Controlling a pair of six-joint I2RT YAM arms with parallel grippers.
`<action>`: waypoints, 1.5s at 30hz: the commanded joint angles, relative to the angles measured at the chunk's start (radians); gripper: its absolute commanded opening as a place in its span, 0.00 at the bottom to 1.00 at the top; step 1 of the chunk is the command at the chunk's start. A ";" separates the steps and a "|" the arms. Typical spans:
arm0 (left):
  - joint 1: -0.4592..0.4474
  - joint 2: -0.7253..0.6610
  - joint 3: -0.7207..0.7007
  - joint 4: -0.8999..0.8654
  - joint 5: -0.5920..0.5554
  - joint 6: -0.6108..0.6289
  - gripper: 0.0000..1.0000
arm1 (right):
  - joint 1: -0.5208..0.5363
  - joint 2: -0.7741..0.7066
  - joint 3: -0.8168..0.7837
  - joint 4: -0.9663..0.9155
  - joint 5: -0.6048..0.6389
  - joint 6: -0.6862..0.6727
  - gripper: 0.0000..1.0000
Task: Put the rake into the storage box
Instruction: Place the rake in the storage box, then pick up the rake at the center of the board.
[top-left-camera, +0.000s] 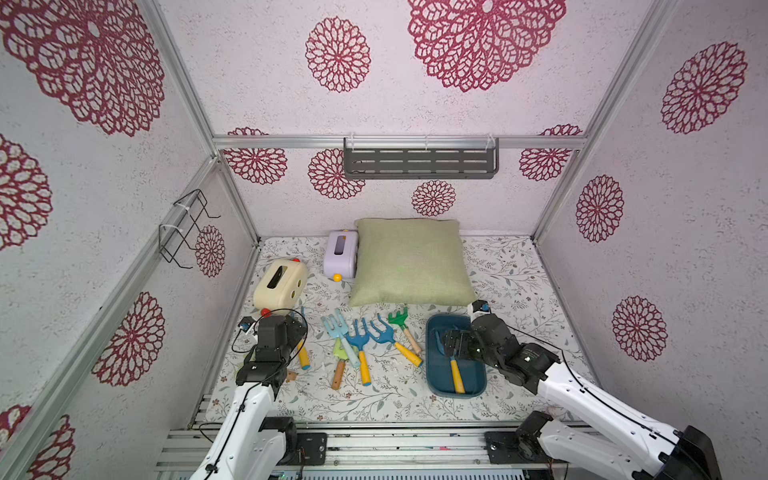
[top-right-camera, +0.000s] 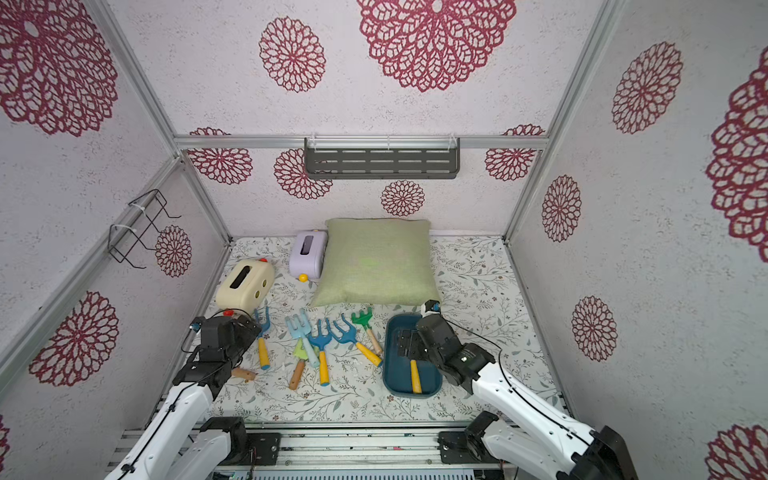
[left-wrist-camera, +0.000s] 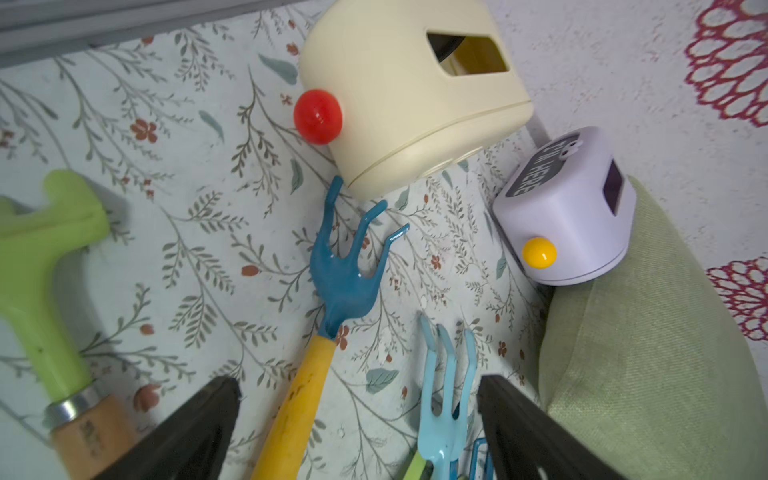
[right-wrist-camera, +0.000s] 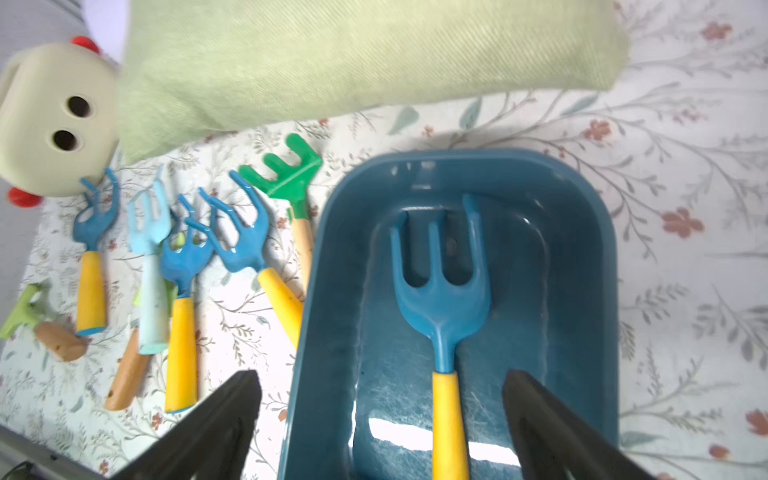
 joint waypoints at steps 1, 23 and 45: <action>-0.055 0.023 0.049 -0.175 0.002 -0.033 0.97 | -0.024 -0.017 0.002 0.052 -0.028 -0.073 0.99; -0.197 0.599 0.306 -0.330 -0.173 0.077 0.71 | -0.063 -0.097 -0.074 0.063 0.043 -0.058 0.99; -0.228 0.740 0.380 -0.354 -0.192 0.098 0.36 | -0.090 -0.189 -0.089 0.050 0.018 -0.052 0.99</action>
